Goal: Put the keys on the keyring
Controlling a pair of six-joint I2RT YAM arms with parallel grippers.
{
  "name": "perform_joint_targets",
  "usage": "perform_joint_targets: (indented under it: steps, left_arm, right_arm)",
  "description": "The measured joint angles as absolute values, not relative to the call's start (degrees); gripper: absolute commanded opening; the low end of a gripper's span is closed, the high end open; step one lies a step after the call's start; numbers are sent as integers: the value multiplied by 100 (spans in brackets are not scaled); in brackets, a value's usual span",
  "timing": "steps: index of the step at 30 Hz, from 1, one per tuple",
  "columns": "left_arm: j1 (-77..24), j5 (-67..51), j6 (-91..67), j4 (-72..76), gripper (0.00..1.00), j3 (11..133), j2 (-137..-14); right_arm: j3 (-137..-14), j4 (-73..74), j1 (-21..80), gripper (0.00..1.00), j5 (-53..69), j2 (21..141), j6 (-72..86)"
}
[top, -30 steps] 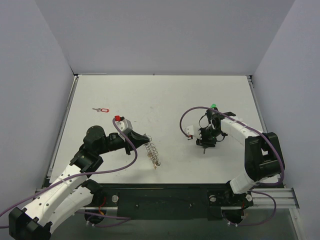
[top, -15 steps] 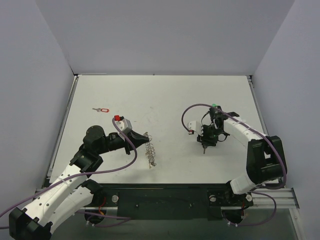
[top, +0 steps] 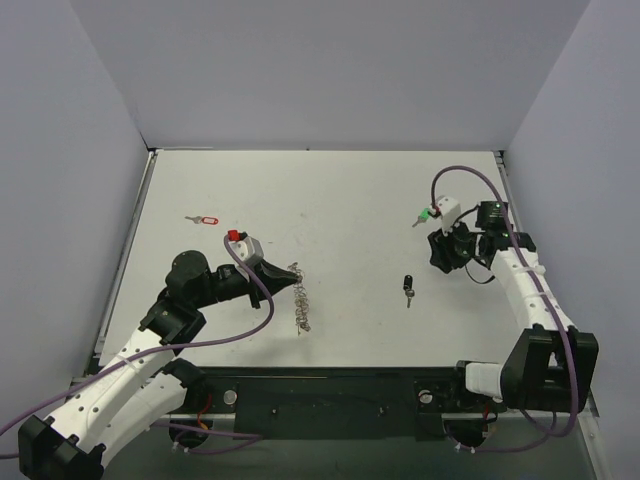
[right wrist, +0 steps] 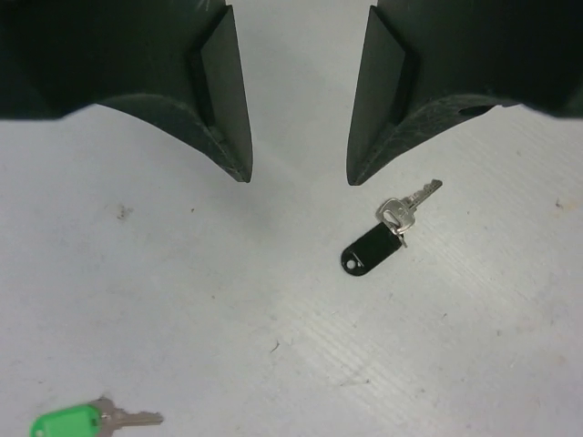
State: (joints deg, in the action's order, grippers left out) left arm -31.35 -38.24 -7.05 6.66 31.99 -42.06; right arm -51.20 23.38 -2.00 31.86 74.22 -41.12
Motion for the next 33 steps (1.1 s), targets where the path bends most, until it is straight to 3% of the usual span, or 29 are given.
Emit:
perform_joint_targets:
  steps: [4, 13, 17, 23, 33]
  left_arm:
    - [-3131, -3828, -722, 668, 0, 3199, -4206]
    - [-3131, -3835, -727, 668, 0, 3199, -4206]
    - [-3131, -3839, -727, 668, 0, 3199, -4206]
    - [-3131, -3844, -729, 670, 0, 3199, -4206]
    - [-3131, -3896, -731, 692, 0, 3199, -4167]
  right_arm:
    - [-5061, 2093, -425, 55, 3439, 7032, -3511]
    - [-4353, 1470, 242, 58, 3100, 7234, -3044]
    - [-4331, 1415, 685, 59, 3124, 7387, -3662]
    - [-3863, 1306, 902, 57, 3487, 7373, -4353]
    - [-3599, 475, 484, 49, 3601, 7612, -3258]
